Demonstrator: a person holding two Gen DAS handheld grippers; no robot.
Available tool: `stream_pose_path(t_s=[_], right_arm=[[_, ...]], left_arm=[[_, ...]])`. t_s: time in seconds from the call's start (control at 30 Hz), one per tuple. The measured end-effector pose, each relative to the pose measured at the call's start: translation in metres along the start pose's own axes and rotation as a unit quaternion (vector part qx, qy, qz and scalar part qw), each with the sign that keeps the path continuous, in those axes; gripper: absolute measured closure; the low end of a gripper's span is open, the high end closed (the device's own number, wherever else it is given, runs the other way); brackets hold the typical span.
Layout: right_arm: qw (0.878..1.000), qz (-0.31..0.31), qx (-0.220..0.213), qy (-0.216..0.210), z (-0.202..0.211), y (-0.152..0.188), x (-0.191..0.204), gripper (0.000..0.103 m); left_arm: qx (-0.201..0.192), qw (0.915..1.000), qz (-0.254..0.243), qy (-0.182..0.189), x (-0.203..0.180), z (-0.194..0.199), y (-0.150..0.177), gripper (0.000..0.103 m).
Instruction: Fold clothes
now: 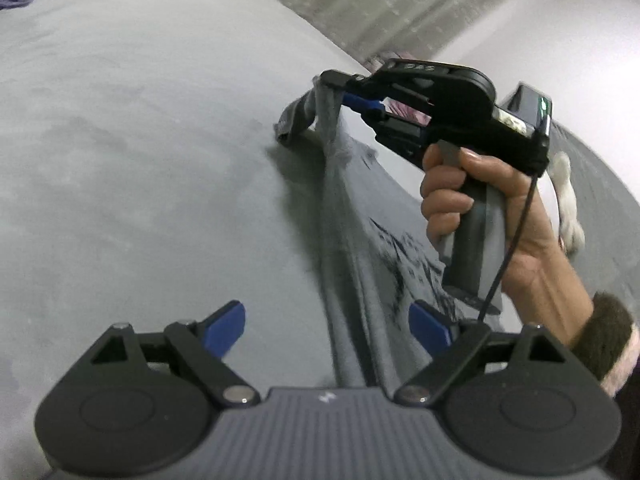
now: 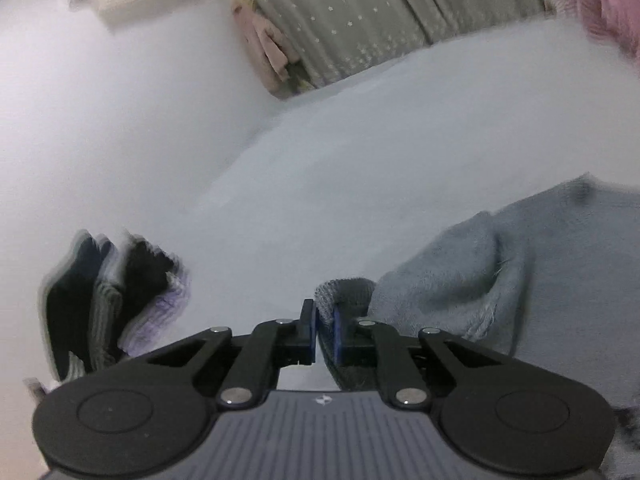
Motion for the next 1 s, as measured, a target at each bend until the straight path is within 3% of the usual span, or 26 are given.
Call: stream_pose_path(t_s=[0.2,0.4,0.53,0.67,0.8,1.0], right_arm=[[0.996,-0.077,0.006,-0.036,-0.048,0.009,-0.003,0.096],[0.997,-0.06,0.045,0.001,-0.068,0.021,-0.015,0.093],[0.998,-0.04,0.027,0.03,-0.02,0.018,-0.024,0.077],[0.995,0.0,0.018,0.1,0.053,0.033,-0.038,0.076],[0.988,0.034,0.026,0.148,0.123,0.076,-0.039,0.075],[0.987,0.027,0.045,0.155,0.191,0.158,-0.033,0.075]], left_arm=[[-0.013,0.9994,0.028,-0.015,0.015,0.01,-0.012,0.014],[-0.005,0.9993,0.023,-0.028,0.02,0.007,-0.016,0.014],[-0.005,0.9988,0.044,-0.024,0.026,0.004,-0.023,0.014],[0.0,0.9981,0.061,0.0,0.027,-0.005,-0.027,0.017],[0.0,0.9973,0.071,0.016,0.032,-0.02,-0.033,0.019],[-0.011,0.995,0.097,0.025,0.045,-0.058,-0.058,0.026]])
Point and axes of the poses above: each gripper's, at about its wrist camera, not at the fingertips, and z roughly against the way its jaws point, x to its left, y to its underside, the point moved 8 cm from there along -z, roughly the way its jaws point, and after that the axes turned 1 degree about z, right-handed, at the moved point
